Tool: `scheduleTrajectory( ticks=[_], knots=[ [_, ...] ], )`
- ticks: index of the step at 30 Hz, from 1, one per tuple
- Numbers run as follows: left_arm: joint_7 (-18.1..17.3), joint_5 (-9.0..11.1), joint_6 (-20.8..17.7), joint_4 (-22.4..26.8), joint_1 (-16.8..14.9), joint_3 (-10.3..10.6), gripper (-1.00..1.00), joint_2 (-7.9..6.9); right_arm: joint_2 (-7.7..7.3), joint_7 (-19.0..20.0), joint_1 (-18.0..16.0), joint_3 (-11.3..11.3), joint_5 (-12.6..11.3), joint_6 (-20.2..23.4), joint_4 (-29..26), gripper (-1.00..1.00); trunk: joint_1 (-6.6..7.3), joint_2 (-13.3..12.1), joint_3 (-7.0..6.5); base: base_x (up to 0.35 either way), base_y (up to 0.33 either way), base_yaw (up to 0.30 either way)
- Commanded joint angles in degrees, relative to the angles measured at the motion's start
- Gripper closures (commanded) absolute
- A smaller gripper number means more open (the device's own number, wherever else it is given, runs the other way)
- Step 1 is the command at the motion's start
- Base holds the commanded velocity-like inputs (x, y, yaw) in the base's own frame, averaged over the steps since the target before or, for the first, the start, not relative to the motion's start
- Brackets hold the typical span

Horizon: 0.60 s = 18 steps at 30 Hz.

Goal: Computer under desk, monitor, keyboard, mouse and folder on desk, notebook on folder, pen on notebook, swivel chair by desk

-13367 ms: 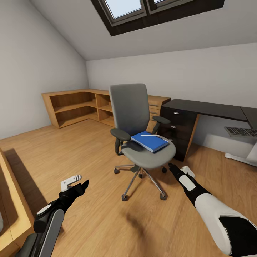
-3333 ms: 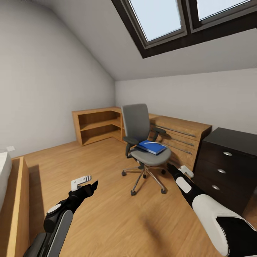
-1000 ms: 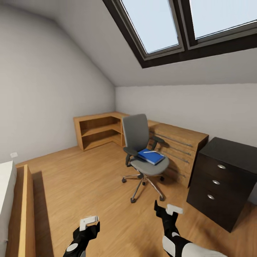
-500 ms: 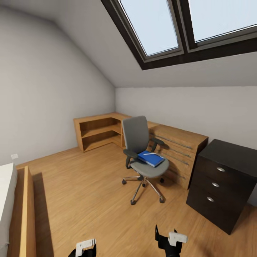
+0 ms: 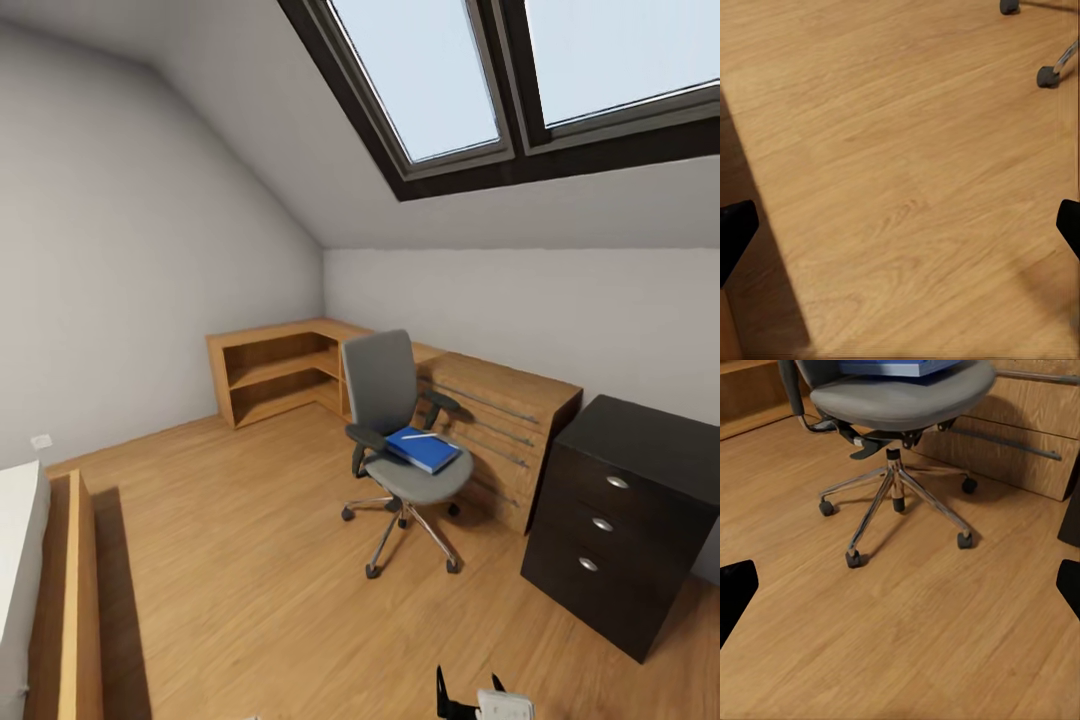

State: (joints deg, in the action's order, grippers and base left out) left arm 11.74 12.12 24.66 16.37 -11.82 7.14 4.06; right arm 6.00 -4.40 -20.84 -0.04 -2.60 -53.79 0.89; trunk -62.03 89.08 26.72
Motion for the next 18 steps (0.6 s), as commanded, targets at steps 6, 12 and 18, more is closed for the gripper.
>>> scheduleTrajectory(
  ticks=[6, 12, 18],
  knots=[
    [0.3, 0.5, 0.8, -2.0, 0.0, 0.5, -1.00, 0.84, -0.79, 0.0, 0.1, 0.1, -0.2, -0.3, 0.1, -1.00, 1.33, -2.4, -1.02, 0.000, 0.000, 0.000],
    [0.3, 0.5, 0.9, -3.4, 0.0, 0.7, -1.00, 1.11, -1.48, 0.2, 0.2, 0.2, -0.3, 1.3, 0.1, -1.00, 2.65, -4.8, -2.10, 0.000, 0.000, 0.000],
    [0.3, 0.5, 0.9, -3.8, 0.0, 0.8, -1.00, 1.14, -1.55, 0.2, 0.2, 0.2, -0.3, 4.1, 0.1, -1.00, 3.96, -7.2, -3.18, 0.000, 0.000, 0.000]
  ],
)
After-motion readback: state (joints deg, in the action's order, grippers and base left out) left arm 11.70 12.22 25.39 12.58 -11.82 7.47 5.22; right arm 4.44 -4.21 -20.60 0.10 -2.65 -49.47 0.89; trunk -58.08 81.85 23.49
